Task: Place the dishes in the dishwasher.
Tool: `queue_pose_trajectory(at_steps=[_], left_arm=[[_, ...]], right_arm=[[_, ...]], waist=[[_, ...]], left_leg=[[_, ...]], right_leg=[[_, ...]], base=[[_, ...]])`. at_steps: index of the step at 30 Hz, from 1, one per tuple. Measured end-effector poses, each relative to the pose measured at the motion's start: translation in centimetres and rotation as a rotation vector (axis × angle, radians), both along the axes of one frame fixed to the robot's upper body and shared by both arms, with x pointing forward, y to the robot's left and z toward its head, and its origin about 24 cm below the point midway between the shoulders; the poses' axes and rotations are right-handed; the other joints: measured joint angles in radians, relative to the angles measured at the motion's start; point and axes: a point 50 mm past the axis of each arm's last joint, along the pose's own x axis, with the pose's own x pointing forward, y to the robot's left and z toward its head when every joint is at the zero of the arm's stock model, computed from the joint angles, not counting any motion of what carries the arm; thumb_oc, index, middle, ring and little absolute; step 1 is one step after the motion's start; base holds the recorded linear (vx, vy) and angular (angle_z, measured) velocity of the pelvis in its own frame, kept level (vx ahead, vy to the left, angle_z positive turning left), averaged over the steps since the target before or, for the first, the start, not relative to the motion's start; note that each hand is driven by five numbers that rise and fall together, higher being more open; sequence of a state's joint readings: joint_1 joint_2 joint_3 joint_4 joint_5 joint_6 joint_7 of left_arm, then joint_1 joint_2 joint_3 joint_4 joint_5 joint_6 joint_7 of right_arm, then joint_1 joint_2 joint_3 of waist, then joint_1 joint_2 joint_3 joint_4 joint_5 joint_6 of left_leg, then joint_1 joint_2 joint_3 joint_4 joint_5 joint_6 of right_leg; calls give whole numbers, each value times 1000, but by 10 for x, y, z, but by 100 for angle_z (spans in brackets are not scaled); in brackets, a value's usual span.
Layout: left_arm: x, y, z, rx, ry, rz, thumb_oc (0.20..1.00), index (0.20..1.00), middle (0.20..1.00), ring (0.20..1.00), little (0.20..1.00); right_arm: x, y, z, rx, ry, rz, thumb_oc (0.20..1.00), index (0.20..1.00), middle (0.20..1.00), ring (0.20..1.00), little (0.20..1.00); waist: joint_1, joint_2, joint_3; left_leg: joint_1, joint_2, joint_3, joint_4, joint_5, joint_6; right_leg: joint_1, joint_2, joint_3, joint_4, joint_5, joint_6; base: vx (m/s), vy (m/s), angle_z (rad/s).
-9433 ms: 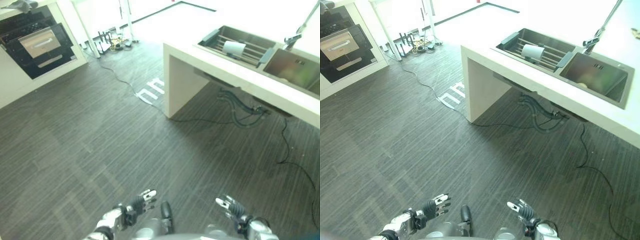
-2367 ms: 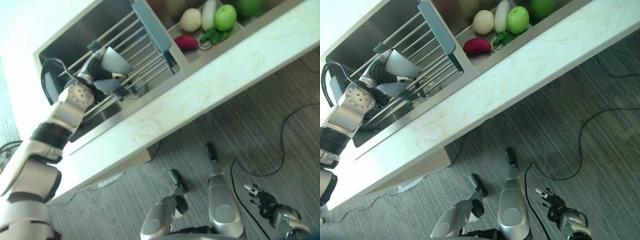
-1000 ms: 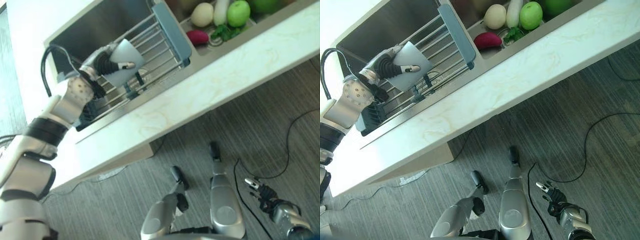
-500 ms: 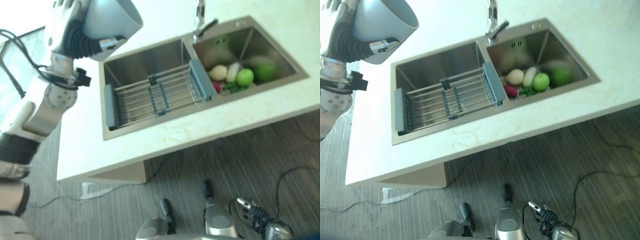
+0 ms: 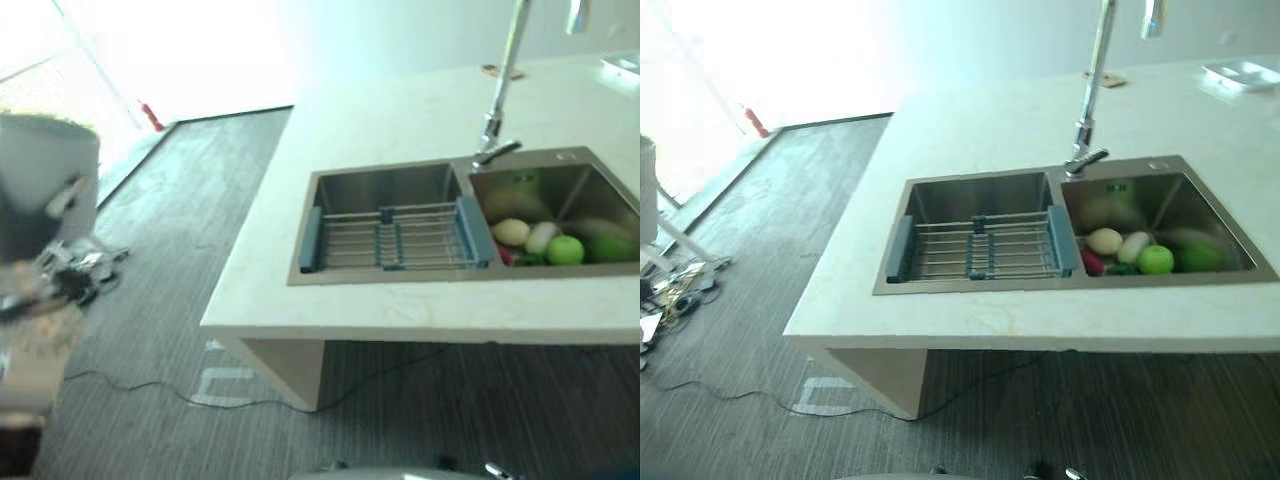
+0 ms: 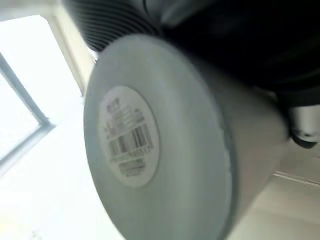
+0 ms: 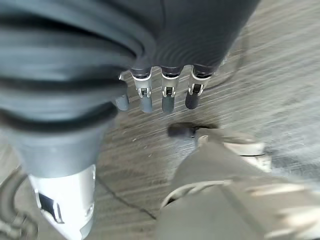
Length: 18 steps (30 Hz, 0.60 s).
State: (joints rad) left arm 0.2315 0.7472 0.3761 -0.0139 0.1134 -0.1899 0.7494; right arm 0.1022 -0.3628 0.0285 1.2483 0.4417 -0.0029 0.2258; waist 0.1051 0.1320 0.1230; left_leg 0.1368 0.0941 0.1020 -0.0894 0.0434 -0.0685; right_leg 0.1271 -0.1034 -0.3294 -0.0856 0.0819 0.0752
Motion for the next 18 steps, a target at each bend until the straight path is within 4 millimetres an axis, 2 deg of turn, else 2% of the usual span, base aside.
queue_pose_trajectory(at_steps=[1,2,3,4,5,6,7,8,9,10,11,12,13,14,15,17,18], left_arm=[[-7,-1,-21,-81,26,16,200,200,200,200,200],[-6,-3,-30,-126,35,9,200,200,200,200,200],[-3,-6,-29,-136,14,-21,200,200,200,200,200],[26,-36,-22,-188,-121,-177,200,200,200,200,200],[30,-45,-20,-190,-161,-234,200,200,200,200,200],[31,-48,-24,-194,-144,-250,200,200,200,200,200],[32,-50,-26,-184,-130,-255,200,200,200,200,200],[32,-51,-25,-162,-129,-266,200,200,200,200,200],[35,-56,-19,-129,-142,-293,200,200,200,200,200],[41,-60,-12,-113,-167,-319,200,200,200,200,200],[48,-65,4,-85,-216,-359,200,200,200,200,200],[53,-75,22,-56,-280,-415,200,200,200,200,200],[54,-81,33,-21,-305,-459,200,200,200,200,200],[53,-80,38,20,-295,-479,200,200,200,200,200],[53,-76,38,37,-255,-476,200,200,200,200,200],[54,-74,40,73,-203,-494,200,200,200,200,200],[55,-75,38,74,-187,-501,200,200,200,200,200]], right_arm=[[-3,2,-1,21,9,-1,1000,1000,1000,1000,1000],[-9,6,-3,51,23,-4,1000,1000,1000,1000,1000],[-8,10,-3,74,5,-13,1000,1000,1000,1000,1000],[-17,16,-4,106,-16,-52,1000,1000,1000,1000,1000],[-2,17,-4,132,-47,-86,1000,1000,1000,1000,1000],[9,10,-1,140,-78,-141,1000,1000,1000,1000,1000],[21,2,4,148,-135,-194,1000,1000,1000,1000,1000],[30,-8,10,145,-184,-218,1000,1000,1000,1000,1000],[35,-21,18,133,-205,-189,1000,1000,1000,1000,1000],[36,-22,18,136,-202,-183,1000,1000,1000,1000,1000],[30,-10,12,187,-201,-195,1000,1000,1000,1000,1000],[23,-1,8,223,-204,-219,1000,1000,1000,1000,1000],[18,3,6,230,-188,-195,1000,1000,1000,1000,1000],[16,1,5,230,-186,-217,1000,1000,1000,1000,1000],[18,3,5,234,-196,-227,1000,1000,1000,1000,1000],[18,8,3,233,-192,-200,1000,1000,1000,1000,1000],[22,12,2,229,-204,-180,1000,1000,1000,1000,1000]], waist=[[7,-3,2],[9,-18,4],[17,-22,11],[-8,-48,22],[-3,-80,58],[14,-86,79],[12,-85,80],[11,-79,83],[4,-53,82],[-5,-47,90],[-7,-70,85],[-25,-73,87],[-37,-64,82],[-39,-77,87],[-26,-98,86],[-21,-139,85],[-14,-143,85]], left_leg=[[-10,4,-20,-5,-13,0],[-26,26,27,-5,-15,2],[-55,58,104,-5,-22,16],[-147,88,187,-2,-50,43],[-159,118,347,15,-29,-32],[-138,132,419,62,-22,-40],[-94,126,456,104,-16,-51],[-29,110,452,138,-13,-56],[31,76,422,212,14,-35],[31,50,399,199,16,-27],[2,16,396,176,2,3],[-21,8,425,156,-23,38],[-17,-5,446,115,-39,58],[-1,-27,453,71,-58,55],[-1,-51,446,71,-67,68],[2,-111,425,76,-95,109],[-9,-115,421,96,-107,124]], right_leg=[[15,1,-36,0,-3,-5],[26,-6,-94,-1,-13,-19],[23,2,-135,28,-40,-12],[5,-2,-182,76,-95,-48],[4,-22,-244,57,-105,-73],[7,-47,-265,66,-94,-80],[16,-74,-276,71,-80,-61],[26,-100,-277,80,-77,-49],[21,-141,-277,126,-81,-16],[9,-171,-283,168,-90,2],[-13,-213,-313,202,-91,24],[-13,-227,-373,219,-90,34],[-16,-232,-403,233,-96,43],[-30,-242,-394,245,-86,52],[-24,-269,-391,255,-74,58],[-27,-329,-351,279,-54,59],[-26,-345,-338,280,-19,68]], base=[[-187,-94,109],[-298,-98,166],[-530,-106,340],[-526,-42,360],[-406,51,308],[-271,110,126],[-268,152,56],[-314,208,47],[-384,384,42],[-341,432,61],[-247,400,112],[-99,393,134],[-72,431,116],[-72,469,52],[-74,438,34],[-74,410,30],[-62,371,25]])
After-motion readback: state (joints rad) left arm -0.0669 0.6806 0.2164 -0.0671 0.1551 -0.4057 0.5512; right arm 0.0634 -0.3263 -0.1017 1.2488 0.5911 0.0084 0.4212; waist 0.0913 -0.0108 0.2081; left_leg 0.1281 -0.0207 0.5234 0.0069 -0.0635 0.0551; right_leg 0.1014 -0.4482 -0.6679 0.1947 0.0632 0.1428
